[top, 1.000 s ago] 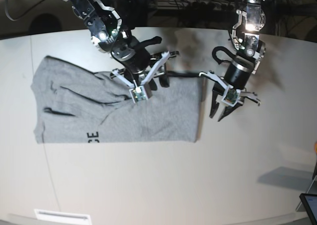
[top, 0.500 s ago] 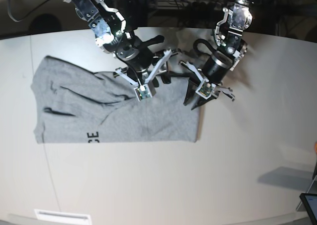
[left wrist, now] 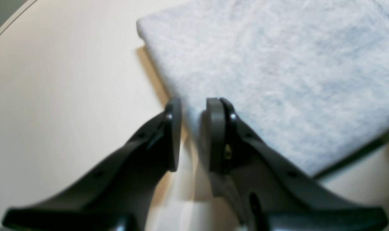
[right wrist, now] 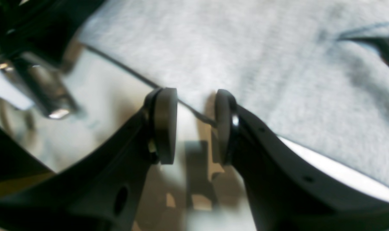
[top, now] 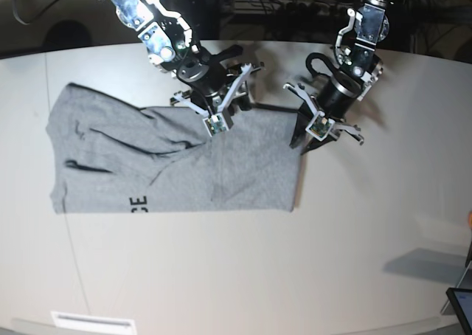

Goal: Fold the T-shirt properly

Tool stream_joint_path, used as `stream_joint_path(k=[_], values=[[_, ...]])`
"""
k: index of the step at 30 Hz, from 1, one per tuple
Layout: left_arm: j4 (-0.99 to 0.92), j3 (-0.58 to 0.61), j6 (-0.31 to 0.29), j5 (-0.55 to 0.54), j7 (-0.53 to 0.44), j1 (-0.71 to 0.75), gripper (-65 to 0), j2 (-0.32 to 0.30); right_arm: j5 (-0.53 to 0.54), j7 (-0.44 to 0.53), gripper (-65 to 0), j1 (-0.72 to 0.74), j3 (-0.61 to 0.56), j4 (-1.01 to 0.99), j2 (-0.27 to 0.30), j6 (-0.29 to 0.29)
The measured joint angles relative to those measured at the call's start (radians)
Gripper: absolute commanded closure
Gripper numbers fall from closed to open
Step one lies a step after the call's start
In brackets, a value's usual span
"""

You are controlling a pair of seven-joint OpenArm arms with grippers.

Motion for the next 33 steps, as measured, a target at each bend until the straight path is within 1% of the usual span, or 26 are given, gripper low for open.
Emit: stream_joint_path(k=[4,7,9,12,15,17,19,22,24,25,26,27,28,29,31,33], values=[[0.005,0.0,0.0,0.0,0.002,-0.004,-13.6,0.003,0.0,0.003,-19.7,0.002,0.001,0.003,0.0,-0.001],[0.043,-0.009,-0.006,0.0,0.003,-0.003,-13.6,0.005,-0.001,-0.002,-19.7,0.001,0.002,0.04,0.0,-0.001],[0.07,-0.055,-0.008,-0.006,-0.004,-0.005,-13.6,0.014,-0.001,0.004,-19.7,0.002,0.002,0.079,0.003,0.0],[0.08,-0.129,0.003,-0.003,0.003,-0.02,-13.6,0.041,0.003,0.0,-19.7,0.008,0.001,0.11,0.032,0.0],[0.078,-0.138,0.001,-0.004,0.059,-0.063,-13.6,0.061,0.004,-0.012,-19.7,0.047,0.001,0.11,0.039,0.0],[0.08,-0.123,-0.004,-0.006,0.092,-0.079,-13.6,0.062,0.006,-0.043,-19.7,0.065,0.024,0.112,0.037,0.004],[0.098,-0.123,0.0,-0.008,0.101,-0.079,-13.6,0.064,0.011,-0.061,-19.7,0.052,0.107,0.12,0.039,0.01],[0.142,-0.117,0.0,-0.008,0.106,-0.076,-13.6,0.08,-0.001,-0.077,-20.2,0.005,0.306,0.177,0.044,0.001],[0.164,-0.113,0.0,-0.013,0.097,-0.073,-13.6,0.091,0.011,-0.061,-20.2,-0.018,0.415,0.231,0.047,0.003],[0.165,-0.114,0.001,-0.016,0.095,-0.073,-13.6,0.099,0.05,-0.055,-20.2,-0.017,0.462,0.234,0.047,0.019],[0.162,-0.114,0.001,-0.015,0.098,-0.071,-13.6,0.105,0.114,-0.068,-20.2,-0.015,0.511,0.23,0.042,0.05],[0.157,-0.113,-0.002,-0.008,0.103,-0.07,-13.6,0.108,0.167,-0.076,-20.2,-0.015,0.558,0.226,0.037,0.082],[0.156,-0.112,-0.002,-0.004,0.103,-0.068,-13.6,0.108,0.241,-0.084,-20.2,-0.019,0.623,0.221,0.031,0.133],[0.156,-0.113,-0.001,-0.006,0.102,-0.066,-13.6,0.106,0.318,-0.106,-20.2,-0.024,0.688,0.215,0.029,0.163],[0.156,-0.115,0.001,-0.003,0.101,-0.059,-13.6,0.106,0.43,-0.158,-20.2,-0.026,0.815,0.189,0.031,0.184],[0.157,-0.117,-0.002,-0.001,0.101,-0.048,-13.6,0.105,0.549,-0.187,-20.2,-0.028,0.926,0.181,0.032,0.192]])
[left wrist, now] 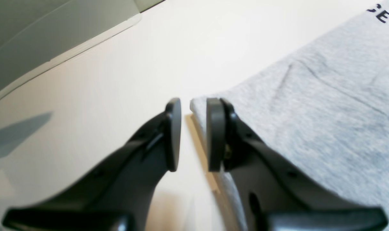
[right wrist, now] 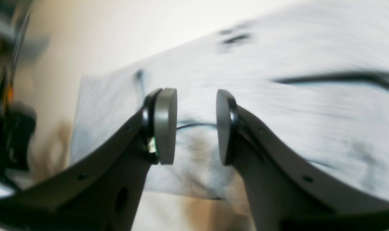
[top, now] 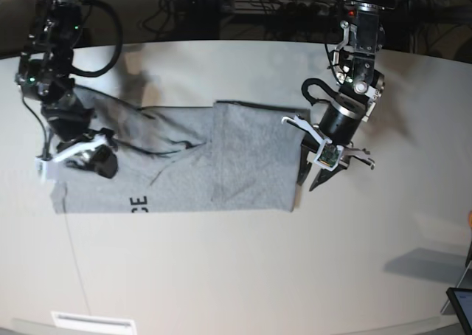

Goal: Fold the T-shirt properly

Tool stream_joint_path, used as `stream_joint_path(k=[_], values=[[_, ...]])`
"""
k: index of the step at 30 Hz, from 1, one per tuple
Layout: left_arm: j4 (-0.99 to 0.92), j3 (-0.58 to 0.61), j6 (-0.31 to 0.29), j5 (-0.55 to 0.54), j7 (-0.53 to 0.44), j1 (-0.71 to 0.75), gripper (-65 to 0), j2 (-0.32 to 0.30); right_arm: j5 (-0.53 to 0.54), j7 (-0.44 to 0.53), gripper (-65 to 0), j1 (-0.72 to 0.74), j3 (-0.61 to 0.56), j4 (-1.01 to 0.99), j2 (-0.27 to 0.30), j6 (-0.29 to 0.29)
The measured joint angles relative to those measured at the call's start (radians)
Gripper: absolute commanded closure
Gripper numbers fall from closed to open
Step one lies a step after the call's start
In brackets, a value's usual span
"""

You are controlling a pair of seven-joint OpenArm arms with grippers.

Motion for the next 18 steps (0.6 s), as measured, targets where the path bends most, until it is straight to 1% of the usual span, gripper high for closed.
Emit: stream_joint_path(k=[2,3,5,6,7,10,11,13,16,18], values=[[0.0,-0.003,0.0,0.001,0.001,0.008,-13.6,-0.003,0.109,-0.023,-20.2,-0.003,0.089,0.001,0.0,0.01],[0.0,-0.005,0.0,0.001,0.001,0.011,-13.6,-0.005,0.163,-0.063,-20.2,-0.007,0.129,0.0,-0.003,0.011],[-0.002,-0.01,0.001,0.0,0.0,0.013,-13.6,-0.008,0.243,-0.097,-20.5,-0.016,0.194,-0.018,-0.007,0.026],[-0.004,-0.011,0.001,0.0,0.0,0.015,-13.6,-0.012,0.275,-0.121,-21.3,-0.018,0.222,-0.044,-0.006,0.041],[-0.011,-0.01,-0.001,0.001,0.0,0.017,-13.6,-0.018,0.297,-0.14,-23.6,-0.014,0.244,-0.077,-0.005,0.055],[-0.015,-0.009,0.003,0.001,0.001,0.022,-13.6,-0.038,0.329,-0.194,-37.0,0.001,0.311,-0.197,-0.005,0.114],[-0.015,-0.013,0.004,0.0,0.0,0.024,-13.6,-0.039,0.326,-0.217,-40.2,0.009,0.339,-0.235,-0.006,0.13],[-0.015,-0.036,-0.006,0.0,0.0,0.031,-13.6,-0.04,0.32,-0.252,-40.5,0.018,0.393,-0.28,-0.007,0.158],[-0.014,-0.109,-0.007,0.0,0.002,0.056,-13.6,-0.046,0.316,-0.285,-41.2,0.018,0.463,-0.288,0.003,0.2],[-0.016,-0.16,0.003,0.0,0.0,0.064,-13.8,-0.052,0.319,-0.328,-41.2,0.019,0.463,-0.294,0.053,0.228]])
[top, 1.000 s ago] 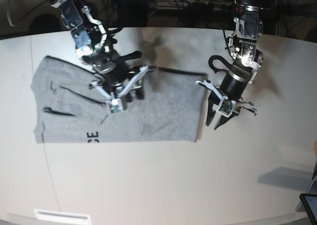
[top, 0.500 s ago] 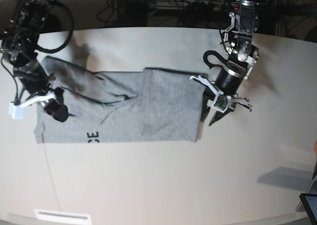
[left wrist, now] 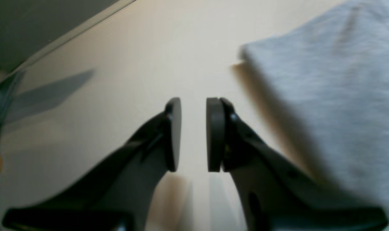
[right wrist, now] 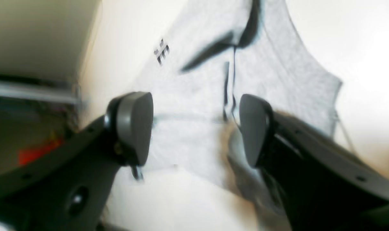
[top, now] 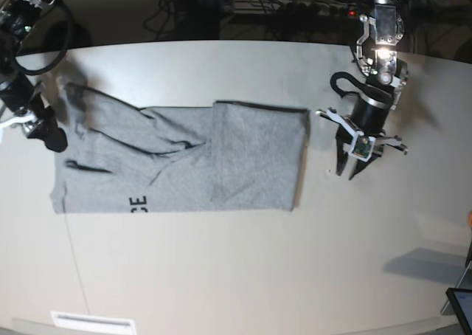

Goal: Fold the T-shirt properly

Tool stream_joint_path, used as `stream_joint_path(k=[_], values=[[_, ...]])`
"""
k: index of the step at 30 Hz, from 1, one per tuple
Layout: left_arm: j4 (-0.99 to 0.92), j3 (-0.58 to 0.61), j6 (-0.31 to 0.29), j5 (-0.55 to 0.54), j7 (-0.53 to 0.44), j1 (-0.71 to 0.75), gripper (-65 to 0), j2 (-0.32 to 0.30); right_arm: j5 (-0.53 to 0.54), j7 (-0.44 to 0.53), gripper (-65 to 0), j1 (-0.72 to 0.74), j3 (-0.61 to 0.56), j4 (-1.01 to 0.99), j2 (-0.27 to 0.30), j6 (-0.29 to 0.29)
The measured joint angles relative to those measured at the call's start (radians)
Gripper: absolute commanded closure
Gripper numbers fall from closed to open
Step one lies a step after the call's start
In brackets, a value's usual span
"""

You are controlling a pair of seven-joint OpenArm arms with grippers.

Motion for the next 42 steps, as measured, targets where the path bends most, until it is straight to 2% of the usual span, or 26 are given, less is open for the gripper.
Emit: stream_joint_path(k=[2,3,6,8,10,14,16,22,25,29,32,35,37,40,42], values=[[-0.008,-0.042,0.002,0.0,0.0,0.01,-13.8,0.0,0.002,0.005,-40.8,0.004,-0.006,0.003,0.043,0.005],[-0.01,-0.056,0.001,0.0,-0.001,0.019,-13.8,0.002,0.012,0.006,-40.6,0.004,0.007,0.005,0.049,-0.012],[-0.024,-0.079,-0.004,0.0,-0.002,0.06,-13.8,0.003,0.072,0.025,-40.6,-0.036,0.073,0.002,0.015,-0.066],[-0.035,-0.084,-0.002,0.001,0.008,0.07,-13.8,0.0,0.067,0.007,-40.6,-0.074,0.077,0.001,-0.02,-0.09],[-0.035,-0.076,-0.004,0.0,-0.001,0.071,-13.8,-0.009,0.045,-0.027,-40.2,-0.086,0.041,-0.005,-0.03,-0.092],[-0.035,-0.073,-0.003,0.0,-0.004,0.079,-13.8,-0.011,0.002,-0.017,-32.5,-0.054,-0.081,0.003,-0.016,-0.092],[-0.035,-0.072,-0.004,0.0,-0.003,0.08,-13.8,-0.011,-0.021,-0.024,-31.0,-0.063,-0.119,0.004,-0.016,-0.089],[-0.035,-0.077,-0.003,0.001,-0.003,0.081,-13.8,-0.011,-0.236,-0.011,-31.2,-0.031,-0.218,0.145,-0.011,-0.087],[-0.035,-0.077,-0.003,0.0,-0.003,0.08,-13.8,-0.011,-0.411,0.021,-31.3,-0.029,-0.323,0.226,-0.007,-0.082],[-0.035,-0.077,-0.003,0.0,0.0,0.08,-13.8,-0.011,-0.625,0.074,-31.3,-0.032,-0.462,0.232,0.015,-0.082],[-0.039,-0.077,-0.003,0.0,-0.001,0.08,-13.8,-0.011,-0.709,0.098,-31.3,-0.035,-0.468,0.232,0.007,-0.082],[-0.068,-0.077,-0.004,-0.001,-0.003,0.08,-13.8,-0.011,-0.669,0.097,-31.3,-0.048,-0.434,0.232,0.006,-0.08],[-0.083,-0.077,-0.005,0.0,-0.003,0.081,-13.8,-0.011,-0.589,0.094,-31.9,-0.048,-0.359,0.232,0.003,-0.058],[-0.095,-0.079,-0.003,0.0,-0.004,0.08,-13.8,-0.011,-0.425,0.082,-36.7,-0.048,-0.225,0.234,0.0,-0.016],[-0.103,-0.077,-0.005,0.0,-0.004,0.08,-13.8,-0.01,-0.339,0.01,-37.3,-0.056,-0.149,0.234,-0.001,-0.017]])
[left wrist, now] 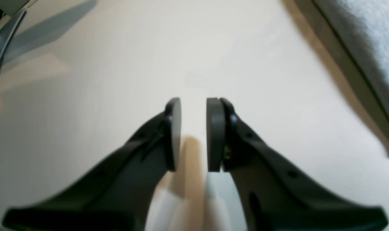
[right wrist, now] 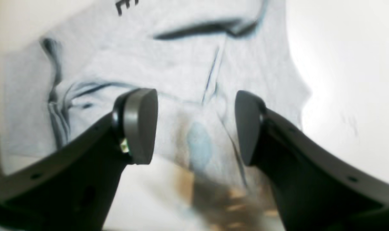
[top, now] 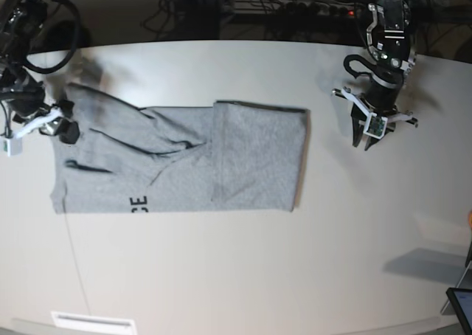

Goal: Fold the T-shirt properly

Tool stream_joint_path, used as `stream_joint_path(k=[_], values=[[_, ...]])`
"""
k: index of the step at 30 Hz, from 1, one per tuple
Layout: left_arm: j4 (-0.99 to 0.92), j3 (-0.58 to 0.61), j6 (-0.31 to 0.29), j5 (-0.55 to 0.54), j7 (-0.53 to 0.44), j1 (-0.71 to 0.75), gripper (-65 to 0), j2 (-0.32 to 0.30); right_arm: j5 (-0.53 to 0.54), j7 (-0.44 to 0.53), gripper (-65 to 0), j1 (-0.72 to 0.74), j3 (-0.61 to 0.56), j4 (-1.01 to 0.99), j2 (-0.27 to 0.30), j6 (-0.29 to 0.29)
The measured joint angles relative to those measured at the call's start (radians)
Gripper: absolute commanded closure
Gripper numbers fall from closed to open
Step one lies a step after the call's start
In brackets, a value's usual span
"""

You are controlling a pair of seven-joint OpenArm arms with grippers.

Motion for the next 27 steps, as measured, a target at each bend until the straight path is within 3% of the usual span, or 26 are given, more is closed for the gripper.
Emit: stream_joint_path(k=[2,8,17,21,27], values=[[-0.006,-0.001,0.003,0.0,0.0,0.001,-13.8,-0.001,0.064,-0.042,-37.3,-0.009,0.045,0.0,-0.015,-0.001],[-0.006,-0.002,0.002,0.0,0.0,-0.009,-13.8,-0.001,0.086,-0.095,-37.3,-0.011,0.059,-0.003,-0.061,0.0],[-0.006,0.0,0.001,0.0,-0.001,-0.003,-13.8,-0.012,0.085,-0.085,-37.3,-0.037,0.058,-0.007,-0.06,0.0],[-0.007,-0.001,0.002,0.0,0.0,-0.003,-13.8,-0.019,-0.001,-0.092,-37.3,-0.041,0.058,-0.007,-0.06,0.005],[-0.007,-0.001,0.002,0.0,0.0,-0.002,-13.8,-0.018,-0.018,-0.088,-37.3,-0.041,0.058,-0.057,-0.063,0.008]])
